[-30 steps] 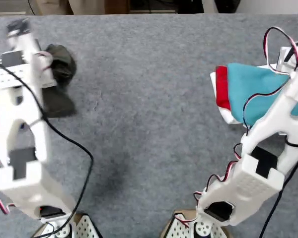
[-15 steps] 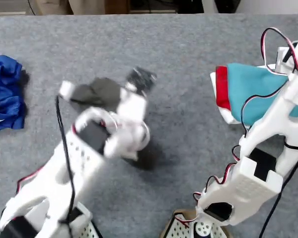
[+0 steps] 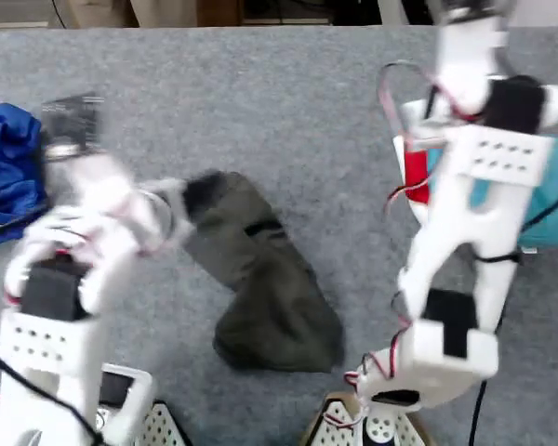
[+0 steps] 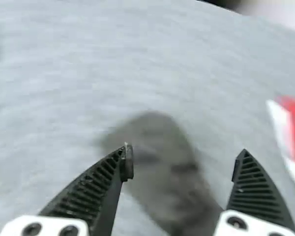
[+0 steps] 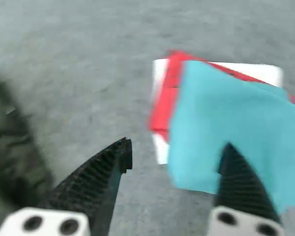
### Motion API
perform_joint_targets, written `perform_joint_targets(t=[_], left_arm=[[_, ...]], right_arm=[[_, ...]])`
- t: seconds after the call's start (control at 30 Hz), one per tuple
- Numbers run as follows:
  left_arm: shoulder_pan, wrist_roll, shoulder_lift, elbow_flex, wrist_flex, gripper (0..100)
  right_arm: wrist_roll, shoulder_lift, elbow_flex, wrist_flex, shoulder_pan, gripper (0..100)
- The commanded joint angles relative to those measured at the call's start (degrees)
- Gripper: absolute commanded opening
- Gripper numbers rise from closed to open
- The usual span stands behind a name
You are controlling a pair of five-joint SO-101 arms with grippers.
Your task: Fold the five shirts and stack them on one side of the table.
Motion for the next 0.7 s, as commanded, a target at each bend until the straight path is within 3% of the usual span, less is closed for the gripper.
perform_joint_targets(t=[0.0,0.13,0.23,0.3,0.4,0.67], left_arm=[[-17.8,-0.2,-0.7,8.5,-6.3,32],[-27.4,0.0,-0.7,24.4,-21.1,32],[-27.8,0.4,-0.7,34.5,-31.2,32],[-27.1,0.4,-0.7,38.2,-34.4,32],[-26.2,0.4,-0.7,38.9,-35.0,32],[-26.1,0.4,3.9,38.7,-36.4,32]], right_arm=[[-0.2,-10.6,12.3,0.9,-9.5,14.7],[-6.2,-20.6,32.9,0.7,-20.4,29.2],[-6.9,-26.0,46.5,0.5,-29.6,41.8],[-7.2,-27.6,53.0,0.5,-35.7,44.7],[-7.4,-27.9,58.2,-1.3,-42.2,42.7],[-12.9,-23.9,69.1,-17.8,-46.0,28.8]])
